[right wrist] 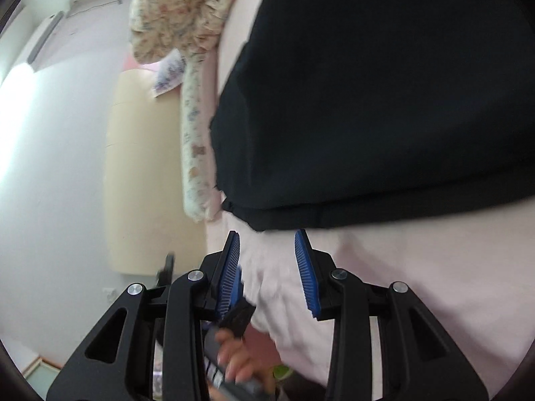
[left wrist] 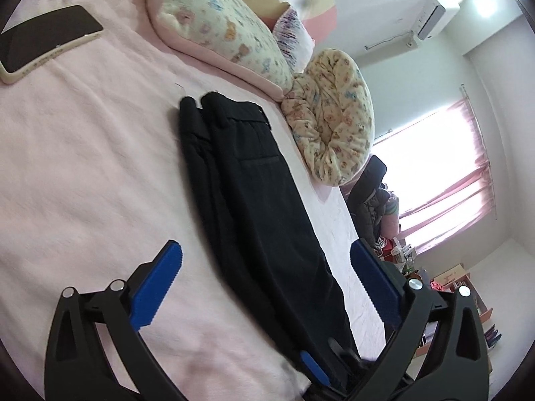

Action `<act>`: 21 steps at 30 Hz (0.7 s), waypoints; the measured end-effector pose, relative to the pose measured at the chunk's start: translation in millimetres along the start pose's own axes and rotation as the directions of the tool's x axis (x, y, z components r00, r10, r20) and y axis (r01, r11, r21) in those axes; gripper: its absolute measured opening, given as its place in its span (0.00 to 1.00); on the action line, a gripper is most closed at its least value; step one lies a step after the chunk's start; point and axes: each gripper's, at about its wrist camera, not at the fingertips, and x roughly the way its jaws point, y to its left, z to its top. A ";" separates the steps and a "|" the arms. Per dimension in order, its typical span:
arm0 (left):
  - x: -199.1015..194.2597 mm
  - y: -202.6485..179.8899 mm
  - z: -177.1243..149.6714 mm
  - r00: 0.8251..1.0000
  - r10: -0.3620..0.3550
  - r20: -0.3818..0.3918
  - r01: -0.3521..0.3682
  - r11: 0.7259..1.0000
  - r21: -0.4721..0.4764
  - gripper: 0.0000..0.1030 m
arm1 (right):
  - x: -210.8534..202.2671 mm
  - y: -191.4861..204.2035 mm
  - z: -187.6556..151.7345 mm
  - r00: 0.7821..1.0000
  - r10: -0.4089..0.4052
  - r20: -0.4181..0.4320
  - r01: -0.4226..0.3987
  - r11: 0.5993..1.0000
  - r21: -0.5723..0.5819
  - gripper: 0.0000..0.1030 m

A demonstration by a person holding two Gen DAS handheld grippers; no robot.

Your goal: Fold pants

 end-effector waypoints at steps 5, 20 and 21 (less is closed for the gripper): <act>-4.8 6.9 8.9 1.000 -0.004 -0.015 0.004 1.000 -0.004 0.98 | 14.9 -3.5 6.1 0.993 -0.074 0.093 0.072 0.997 0.027 0.35; 73.9 -1.4 37.5 0.940 -0.127 -0.316 0.087 0.987 -0.138 0.98 | -12.3 1.2 -30.3 0.980 0.062 0.190 -0.050 0.996 -0.067 0.02; 79.0 -2.6 38.0 0.934 -0.141 -0.327 0.096 0.984 -0.149 0.97 | -12.8 0.7 -30.0 0.980 0.065 0.186 -0.054 0.996 -0.064 0.02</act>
